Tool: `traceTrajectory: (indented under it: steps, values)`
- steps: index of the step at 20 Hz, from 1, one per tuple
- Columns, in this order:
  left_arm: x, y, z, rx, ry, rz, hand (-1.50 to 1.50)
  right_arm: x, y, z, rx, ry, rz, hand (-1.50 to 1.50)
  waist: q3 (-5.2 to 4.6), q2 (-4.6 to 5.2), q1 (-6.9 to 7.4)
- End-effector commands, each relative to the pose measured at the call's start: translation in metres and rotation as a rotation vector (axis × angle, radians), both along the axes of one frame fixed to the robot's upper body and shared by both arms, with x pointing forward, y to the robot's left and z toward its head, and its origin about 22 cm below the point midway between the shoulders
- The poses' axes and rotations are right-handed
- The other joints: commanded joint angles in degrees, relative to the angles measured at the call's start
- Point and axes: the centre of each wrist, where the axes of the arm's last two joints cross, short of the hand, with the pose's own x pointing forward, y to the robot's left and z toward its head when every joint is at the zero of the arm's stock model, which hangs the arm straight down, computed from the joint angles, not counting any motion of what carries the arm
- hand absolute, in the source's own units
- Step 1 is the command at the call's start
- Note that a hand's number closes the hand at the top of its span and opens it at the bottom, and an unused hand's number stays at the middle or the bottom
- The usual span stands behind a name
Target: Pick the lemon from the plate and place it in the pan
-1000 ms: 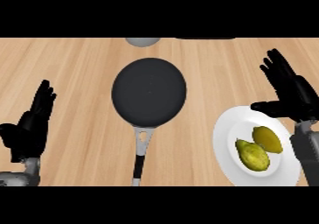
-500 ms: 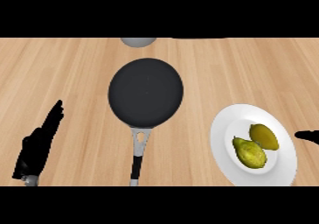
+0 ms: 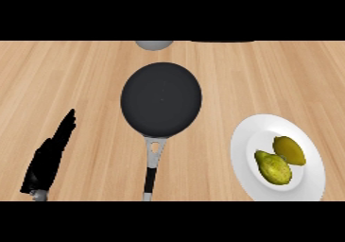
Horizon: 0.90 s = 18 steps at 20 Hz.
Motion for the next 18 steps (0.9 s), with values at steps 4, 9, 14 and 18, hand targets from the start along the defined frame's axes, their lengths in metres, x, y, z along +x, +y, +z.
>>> traceTrajectory:
  steps: [4,9,14,18]
  values:
    - [-0.022,0.004,-0.008,0.000,0.009,-0.012,0.00,0.026,0.040,0.019,-0.057,0.151,0.196,-1.50,-0.02,-0.03,0.86]
    - [-0.002,0.006,0.003,0.013,0.002,-0.007,0.00,0.049,0.075,0.024,-0.120,0.224,0.179,-1.50,0.00,0.04,0.32]
    - [-0.014,-0.007,0.012,0.001,0.009,-0.012,0.00,0.063,0.110,0.021,-0.181,0.346,0.241,-1.50,0.01,-0.05,0.81]
    - [-0.001,-0.011,-0.005,0.002,-0.001,0.006,0.00,0.066,0.131,0.025,-0.240,0.390,0.271,-1.50,-0.01,-0.02,0.03]
